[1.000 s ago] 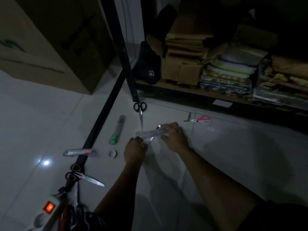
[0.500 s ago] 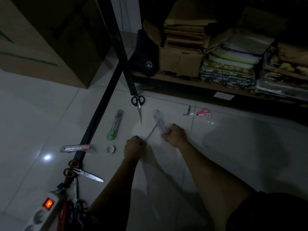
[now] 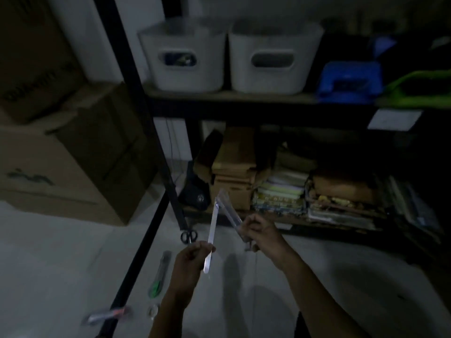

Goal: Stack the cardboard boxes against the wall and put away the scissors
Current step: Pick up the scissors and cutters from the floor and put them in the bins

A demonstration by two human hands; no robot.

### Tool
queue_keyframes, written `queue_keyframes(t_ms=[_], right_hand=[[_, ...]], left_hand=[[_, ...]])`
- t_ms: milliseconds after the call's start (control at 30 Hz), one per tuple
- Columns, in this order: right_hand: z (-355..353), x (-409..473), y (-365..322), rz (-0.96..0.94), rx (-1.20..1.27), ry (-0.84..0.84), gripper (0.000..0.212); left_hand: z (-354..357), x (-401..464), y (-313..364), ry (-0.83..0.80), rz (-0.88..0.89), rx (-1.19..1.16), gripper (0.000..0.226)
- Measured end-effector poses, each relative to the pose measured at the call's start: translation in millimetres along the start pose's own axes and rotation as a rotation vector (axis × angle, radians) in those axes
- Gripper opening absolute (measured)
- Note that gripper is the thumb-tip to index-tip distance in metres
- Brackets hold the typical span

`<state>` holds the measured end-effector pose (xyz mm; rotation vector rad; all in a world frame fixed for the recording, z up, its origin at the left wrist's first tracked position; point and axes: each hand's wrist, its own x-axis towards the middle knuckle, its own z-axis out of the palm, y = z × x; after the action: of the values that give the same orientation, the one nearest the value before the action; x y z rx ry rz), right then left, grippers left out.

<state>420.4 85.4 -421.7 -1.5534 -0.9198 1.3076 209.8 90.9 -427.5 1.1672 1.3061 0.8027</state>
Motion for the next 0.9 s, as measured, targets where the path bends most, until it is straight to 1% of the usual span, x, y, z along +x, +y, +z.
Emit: queue_keyframes(t_ms=[33, 167, 300, 467, 567, 667, 800, 900], right_hand=[[-8.4, -6.8, -25.8, -0.058, 0.002, 0.020, 0.017], [-23.2, -27.2, -96.6, -0.259, 0.008, 0.068, 0.017], [-34.1, -45.6, -174.8, -0.430, 0.013, 0.103, 0.017], [-46.6, -58.6, -277.5, -0.632, 0.060, 0.308, 0.015], [-53.8, -54.5, -314.5, -0.681, 0.042, 0.434, 0.016], [-59.9, -44.4, -337.7, -0.674, -0.118, 0.565, 0.017], [-63.7, -29.2, -361.6, -0.603, -0.493, 0.791, 0.014], [-64.5, -13.7, -380.7, -0.562, -0.805, 0.856, 0.011]], left_hand=[[2.0, -3.2, 24.5, -0.005, 0.054, -0.035, 0.017], [9.3, -12.3, 92.5, 0.015, 0.143, -0.154, 0.011], [16.9, -19.0, 164.5, 0.063, 0.253, -0.290, 0.011], [26.5, -20.8, 263.7, 0.091, 0.441, -0.433, 0.008], [26.5, -13.0, 305.3, 0.074, 0.477, -0.422, 0.010], [28.5, 1.7, 343.7, 0.113, 0.511, -0.351, 0.010], [42.6, 21.4, 380.8, 0.151, 0.518, -0.164, 0.008], [51.1, 27.5, 398.1, 0.118, 0.518, -0.042, 0.004]])
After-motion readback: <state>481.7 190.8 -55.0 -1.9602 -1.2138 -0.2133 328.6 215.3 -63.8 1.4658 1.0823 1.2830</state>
